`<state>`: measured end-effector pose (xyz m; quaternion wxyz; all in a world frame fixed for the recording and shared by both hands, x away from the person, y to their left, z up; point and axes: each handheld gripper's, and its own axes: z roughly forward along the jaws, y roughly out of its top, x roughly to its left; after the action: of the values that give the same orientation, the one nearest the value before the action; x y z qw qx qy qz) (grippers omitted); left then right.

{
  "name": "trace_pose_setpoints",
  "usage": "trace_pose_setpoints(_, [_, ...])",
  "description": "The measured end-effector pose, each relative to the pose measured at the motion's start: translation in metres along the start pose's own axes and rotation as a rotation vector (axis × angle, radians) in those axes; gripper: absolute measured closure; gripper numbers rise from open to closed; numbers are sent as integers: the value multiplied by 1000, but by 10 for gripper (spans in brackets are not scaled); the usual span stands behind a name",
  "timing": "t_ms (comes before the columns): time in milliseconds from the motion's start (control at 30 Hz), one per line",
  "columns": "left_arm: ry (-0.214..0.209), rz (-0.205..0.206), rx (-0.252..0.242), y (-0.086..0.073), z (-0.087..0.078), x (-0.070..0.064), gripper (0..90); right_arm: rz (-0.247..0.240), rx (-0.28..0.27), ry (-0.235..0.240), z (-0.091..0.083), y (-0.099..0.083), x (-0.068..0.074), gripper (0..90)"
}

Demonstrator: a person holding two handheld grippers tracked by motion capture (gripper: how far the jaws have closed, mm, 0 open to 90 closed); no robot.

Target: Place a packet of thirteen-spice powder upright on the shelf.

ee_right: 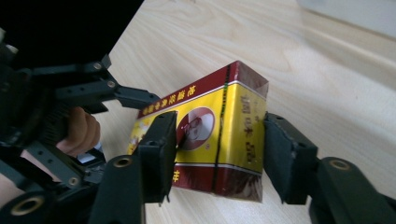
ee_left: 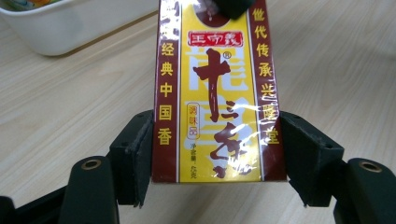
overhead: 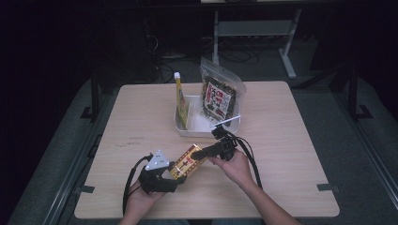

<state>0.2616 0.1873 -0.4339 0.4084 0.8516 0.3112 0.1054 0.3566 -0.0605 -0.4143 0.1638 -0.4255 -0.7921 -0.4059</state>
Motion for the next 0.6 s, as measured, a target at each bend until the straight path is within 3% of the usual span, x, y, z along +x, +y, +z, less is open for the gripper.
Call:
trace_pose_setpoints(300, [3, 10, 10, -2, 0, 2, 326, -3, 30, -26, -4, 11, 14, 559])
trace_pose_setpoints(467, [15, 15, 25, -2, 3, 2, 324, 12, 28, -13, -7, 17, 22, 623])
trace_pose_setpoints(600, [25, 24, 36, -3, 4, 3, 324, -10, 43, -29, -7, 22, 33, 645])
